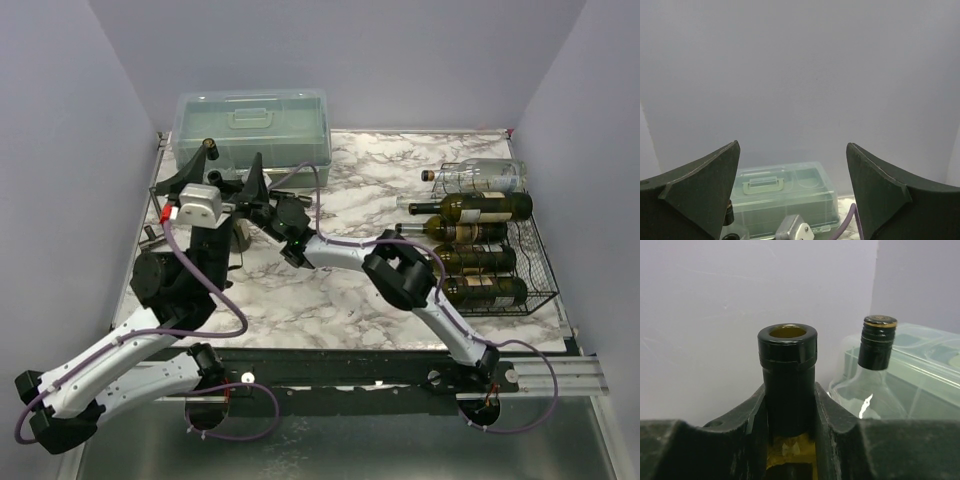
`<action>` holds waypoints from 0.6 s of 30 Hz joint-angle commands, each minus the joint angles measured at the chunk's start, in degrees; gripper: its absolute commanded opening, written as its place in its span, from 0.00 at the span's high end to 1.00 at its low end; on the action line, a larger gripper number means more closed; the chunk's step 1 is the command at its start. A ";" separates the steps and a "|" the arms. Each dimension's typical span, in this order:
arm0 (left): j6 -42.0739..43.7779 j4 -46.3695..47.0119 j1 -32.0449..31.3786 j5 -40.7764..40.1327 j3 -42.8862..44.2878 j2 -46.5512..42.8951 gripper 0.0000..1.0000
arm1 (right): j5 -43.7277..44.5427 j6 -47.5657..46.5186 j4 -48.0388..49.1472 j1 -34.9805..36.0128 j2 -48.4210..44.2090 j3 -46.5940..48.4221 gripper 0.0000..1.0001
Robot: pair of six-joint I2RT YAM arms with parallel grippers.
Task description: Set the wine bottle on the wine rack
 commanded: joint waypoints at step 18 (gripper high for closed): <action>-7.75 -2.53 -0.27 -7.54 14.70 23.86 0.04 | 12.17 0.10 15.31 0.83 -36.96 -51.42 0.99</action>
